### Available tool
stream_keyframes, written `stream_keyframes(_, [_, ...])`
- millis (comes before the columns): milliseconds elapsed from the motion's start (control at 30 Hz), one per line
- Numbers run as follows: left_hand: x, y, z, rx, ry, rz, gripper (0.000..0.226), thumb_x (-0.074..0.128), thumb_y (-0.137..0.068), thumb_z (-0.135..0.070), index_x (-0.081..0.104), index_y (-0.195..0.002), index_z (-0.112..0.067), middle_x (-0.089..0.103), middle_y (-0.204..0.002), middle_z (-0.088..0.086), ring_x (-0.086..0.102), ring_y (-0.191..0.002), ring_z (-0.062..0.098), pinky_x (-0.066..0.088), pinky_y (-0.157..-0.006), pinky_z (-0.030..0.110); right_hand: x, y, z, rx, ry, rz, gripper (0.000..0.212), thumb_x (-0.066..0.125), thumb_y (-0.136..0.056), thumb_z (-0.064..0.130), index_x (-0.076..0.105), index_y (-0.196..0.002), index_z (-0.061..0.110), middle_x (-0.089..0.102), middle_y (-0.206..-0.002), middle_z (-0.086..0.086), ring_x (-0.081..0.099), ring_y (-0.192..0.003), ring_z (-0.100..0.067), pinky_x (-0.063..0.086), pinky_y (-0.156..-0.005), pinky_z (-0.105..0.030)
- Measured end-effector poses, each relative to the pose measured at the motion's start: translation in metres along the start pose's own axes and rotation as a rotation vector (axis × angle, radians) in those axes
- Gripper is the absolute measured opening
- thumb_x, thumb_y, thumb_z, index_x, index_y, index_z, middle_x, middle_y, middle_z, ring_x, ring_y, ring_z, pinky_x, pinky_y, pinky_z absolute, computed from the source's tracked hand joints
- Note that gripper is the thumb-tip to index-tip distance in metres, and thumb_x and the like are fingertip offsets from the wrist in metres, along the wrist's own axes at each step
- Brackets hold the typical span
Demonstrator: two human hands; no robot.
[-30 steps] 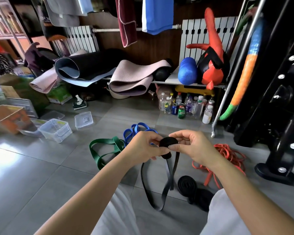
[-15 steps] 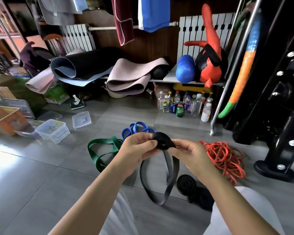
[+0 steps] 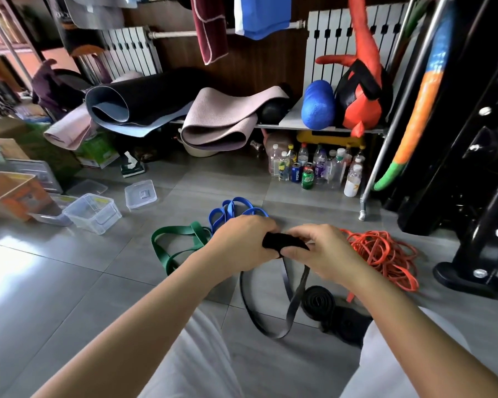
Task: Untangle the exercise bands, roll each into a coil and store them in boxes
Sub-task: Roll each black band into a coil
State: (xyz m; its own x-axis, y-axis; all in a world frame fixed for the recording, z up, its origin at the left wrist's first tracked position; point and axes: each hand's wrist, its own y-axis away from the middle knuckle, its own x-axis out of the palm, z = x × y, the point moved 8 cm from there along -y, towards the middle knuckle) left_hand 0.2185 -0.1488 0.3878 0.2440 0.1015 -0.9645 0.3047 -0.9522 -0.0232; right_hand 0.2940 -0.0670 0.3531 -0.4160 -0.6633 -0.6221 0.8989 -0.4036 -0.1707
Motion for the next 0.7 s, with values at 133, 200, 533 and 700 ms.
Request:
stream_keyframes(133, [-0.003, -0.004, 0.016, -0.1, 0.402, -0.087, 0.012, 0.073, -0.077, -0.025, 0.069, -0.089, -0.025, 0.058, -0.054, -0.025, 0.05, -0.049, -0.003, 0.035, -0.047, 0.01, -0.014, 0.0, -0.01, 0.061, -0.293, -0.097, 0.033, 0.078, -0.073, 0.01, 0.064, -0.083, 0.038, 0.071, -0.078, 0.016, 0.063, -0.071, 0.008, 0.045, -0.064, -0.005])
stream_keyframes(200, [0.002, -0.001, 0.024, -0.159, 0.689, -0.109, 0.018, 0.075, -0.076, -0.017, 0.067, -0.083, -0.032, 0.062, -0.056, -0.022, 0.053, -0.05, -0.004, 0.04, -0.049, 0.012, -0.015, 0.001, -0.016, 0.065, -0.36, -0.091, 0.031, 0.079, -0.072, 0.009, 0.066, -0.085, 0.034, 0.073, -0.08, 0.012, 0.066, -0.074, 0.002, 0.048, -0.067, -0.008])
stream_keyframes(533, [0.04, 0.005, 0.028, -0.221, 1.437, -0.225, 0.02, 0.068, -0.079, -0.005, 0.068, -0.096, -0.016, 0.072, -0.081, -0.004, 0.064, -0.071, 0.007, 0.052, -0.063, 0.019, 0.003, 0.0, -0.024, 0.036, -0.635, -0.205, 0.033, 0.075, -0.072, 0.001, 0.072, -0.084, 0.032, 0.074, -0.085, 0.012, 0.069, -0.082, -0.004, 0.049, -0.072, -0.011])
stream_keyframes(700, [0.006, -0.003, 0.029, -0.129, 0.595, -0.141, 0.038, 0.077, -0.075, -0.019, 0.064, -0.11, -0.025, 0.06, -0.094, -0.022, 0.053, -0.059, -0.014, 0.04, -0.059, 0.004, 0.004, -0.006, -0.016, 0.024, -0.298, -0.06, 0.036, 0.074, -0.077, 0.007, 0.068, -0.085, 0.041, 0.073, -0.082, 0.016, 0.069, -0.079, -0.001, 0.054, -0.072, -0.02])
